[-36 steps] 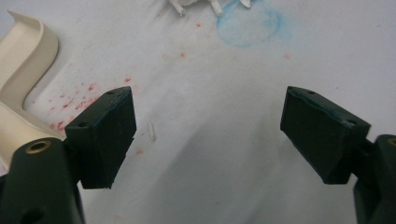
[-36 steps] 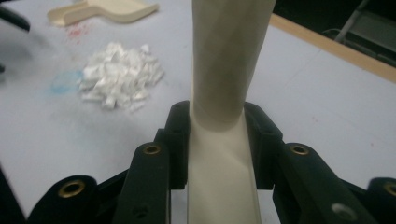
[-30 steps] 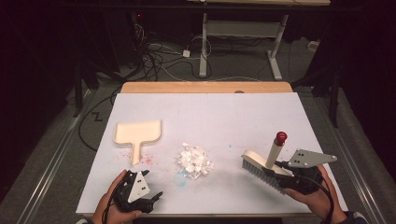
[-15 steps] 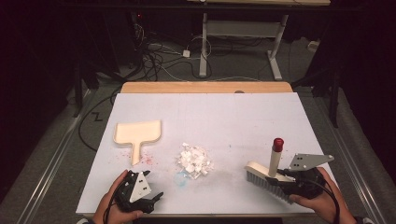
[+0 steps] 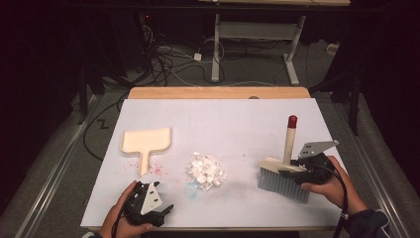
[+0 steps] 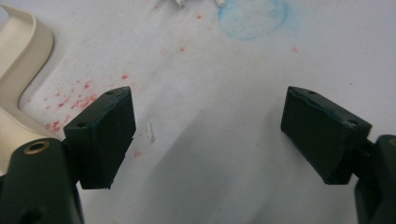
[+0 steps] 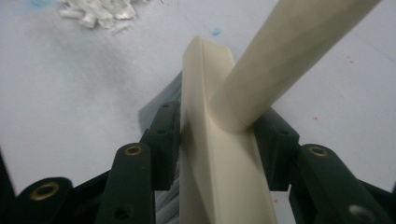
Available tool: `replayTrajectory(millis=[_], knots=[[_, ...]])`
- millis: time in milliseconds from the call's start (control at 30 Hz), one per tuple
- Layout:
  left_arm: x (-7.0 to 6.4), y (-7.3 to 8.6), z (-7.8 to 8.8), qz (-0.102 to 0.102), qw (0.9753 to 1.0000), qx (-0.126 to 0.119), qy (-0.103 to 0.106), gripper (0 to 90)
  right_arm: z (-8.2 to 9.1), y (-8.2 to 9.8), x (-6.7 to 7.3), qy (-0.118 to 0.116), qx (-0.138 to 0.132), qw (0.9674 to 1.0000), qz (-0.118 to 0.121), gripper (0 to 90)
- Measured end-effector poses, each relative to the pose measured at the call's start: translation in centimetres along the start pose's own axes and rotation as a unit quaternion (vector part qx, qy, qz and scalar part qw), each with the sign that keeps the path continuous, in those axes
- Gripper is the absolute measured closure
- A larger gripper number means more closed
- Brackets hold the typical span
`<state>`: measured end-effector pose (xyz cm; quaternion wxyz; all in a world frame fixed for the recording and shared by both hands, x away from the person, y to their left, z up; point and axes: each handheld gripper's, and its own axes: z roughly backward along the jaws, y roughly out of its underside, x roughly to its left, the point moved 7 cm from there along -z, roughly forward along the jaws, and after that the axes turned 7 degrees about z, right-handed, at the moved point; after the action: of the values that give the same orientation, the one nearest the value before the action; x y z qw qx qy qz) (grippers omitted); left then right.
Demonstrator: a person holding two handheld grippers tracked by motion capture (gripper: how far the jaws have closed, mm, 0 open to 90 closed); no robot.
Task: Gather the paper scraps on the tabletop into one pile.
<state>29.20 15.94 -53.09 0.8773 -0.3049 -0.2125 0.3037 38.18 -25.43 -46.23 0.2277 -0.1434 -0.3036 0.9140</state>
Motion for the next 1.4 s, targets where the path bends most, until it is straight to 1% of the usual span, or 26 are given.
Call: replayTrajectory(millis=[67, 200, 267, 333, 433, 500, 567, 633, 667, 767, 800, 833, 867, 900, 933, 967, 1000, 1067, 1100, 1133, 1167, 1200, 1233, 1300, 1333, 1400], knots=[[0.0, 0.0, 0.0, 0.000, 1.0000, 0.000, 0.001, 17.0, -0.7, -0.1, -0.5, 0.006, 0.012, 0.9997, 0.020, 52.0], [0.0, 0.0, 0.0, 0.000, 1.0000, 0.000, 0.000, 17.0, -1.8, -0.5, -1.2, 0.004, 0.024, 0.9992, 0.033, 48.8], [0.0, 0.1, 0.0, 0.000, 1.0000, 0.001, 0.001, 17.0, -2.2, -0.7, -1.5, 0.003, 0.026, 0.9991, 0.034, 47.7], [0.0, 0.1, 0.1, -0.001, 1.0000, 0.002, 0.001, 17.0, -2.3, -0.8, -1.7, 0.003, 0.031, 0.9987, 0.041, 46.1], [0.0, 0.1, 0.1, -0.002, 1.0000, 0.001, 0.002, 17.0, -2.4, -0.8, -2.1, -0.005, 0.036, 0.9980, 0.051, 45.7], [0.0, 0.2, 0.1, -0.002, 1.0000, 0.001, 0.003, 17.0, -2.3, -0.5, -2.5, 0.004, 0.047, 0.9974, 0.055, 45.7], [0.0, 0.2, 0.2, -0.003, 1.0000, 0.002, 0.003, 17.0, -2.2, -0.2, -2.9, 0.015, 0.050, 0.9973, 0.051, 45.6], [0.0, 0.2, 0.2, -0.001, 1.0000, 0.001, 0.002, 17.0, -1.9, 0.2, -3.2, 0.017, 0.050, 0.9977, 0.042, 45.6], [0.0, 0.2, 0.2, -0.001, 1.0000, 0.002, 0.003, 17.0, -1.9, 0.3, -3.3, 0.017, 0.047, 0.9978, 0.044, 45.6], [-0.1, 0.2, 0.1, 0.001, 1.0000, 0.001, 0.003, 17.0, -1.9, 0.6, -3.7, 0.017, 0.045, 0.9981, 0.039, 44.3], [-0.1, 0.2, 0.1, 0.001, 1.0000, 0.001, 0.004, 17.0, -1.9, 0.6, -3.9, 0.023, 0.045, 0.9978, 0.042, 43.1], [-0.1, 0.1, 0.1, 0.001, 1.0000, 0.001, 0.004, 17.0, -2.0, 0.5, -4.1, 0.034, 0.047, 0.9975, 0.040, 41.8], [-0.1, 0.1, 0.0, 0.001, 1.0000, 0.001, 0.005, 17.0, -2.1, 0.5, -4.3, 0.043, 0.049, 0.9967, 0.047, 41.2], [-0.1, 0.1, 0.0, 0.001, 1.0000, 0.002, 0.006, 17.0, -2.2, 0.5, -4.4, 0.051, 0.054, 0.9960, 0.051, 42.8], [-0.1, 0.1, 0.0, 0.003, 1.0000, 0.002, 0.006, 17.0, -2.3, 0.4, -4.4, 0.048, 0.050, 0.9959, 0.057, 43.5], [-0.1, 0.1, 0.0, 0.002, 1.0000, 0.001, 0.006, 17.0, -2.4, 0.2, -4.3, 0.041, 0.042, 0.9966, 0.058, 44.0], [-0.1, 0.1, 0.0, 0.002, 1.0000, 0.002, 0.006, 17.0, -2.5, 0.0, -4.2, 0.039, 0.038, 0.9970, 0.055, 44.2], [-0.1, 0.1, 0.1, 0.001, 1.0000, 0.001, 0.005, 17.1, -3.0, 0.0, -4.1, 0.050, 0.045, 0.9959, 0.060, 44.2], [-0.1, 0.1, 0.1, 0.000, 1.0000, 0.001, 0.005, 17.1, -3.1, 0.0, -4.2, 0.060, 0.047, 0.9952, 0.061, 44.2], [-0.1, 0.1, 0.1, 0.001, 1.0000, 0.000, 0.005, 17.1, -3.1, -0.1, -4.2, 0.067, 0.044, 0.9952, 0.057, 44.7], [-0.1, 0.2, 0.1, 0.001, 1.0000, 0.000, 0.005, 17.1, -3.0, -0.1, -4.4, 0.077, 0.035, 0.9952, 0.049, 45.8], [-0.1, 0.2, 0.2, 0.000, 1.0000, -0.001, 0.005, 17.1, -2.9, -0.2, -4.7, 0.092, 0.023, 0.9950, 0.031, 46.2], [-0.1, 0.1, 0.2, 0.001, 1.0000, -0.002, 0.005, 17.1, -2.8, -0.4, -4.9, 0.100, 0.009, 0.9948, 0.013, 47.7], [-0.1, 0.0, 0.3, 0.003, 0.9999, -0.008, 0.008, 17.0, -2.8, -0.4, -5.0, 0.113, -0.007, 0.9935, -0.012, 52.8], [-0.2, -0.1, 0.4, 0.003, 0.9999, -0.012, 0.010, 17.1, -2.9, -0.4, -5.0, 0.123, -0.007, 0.9922, -0.019, 54.6], [-0.1, -0.3, 0.6, 0.005, 0.9998, -0.019, 0.010, 17.0, -3.0, -0.5, -5.0, 0.131, -0.010, 0.9911, -0.021, 54.5]])
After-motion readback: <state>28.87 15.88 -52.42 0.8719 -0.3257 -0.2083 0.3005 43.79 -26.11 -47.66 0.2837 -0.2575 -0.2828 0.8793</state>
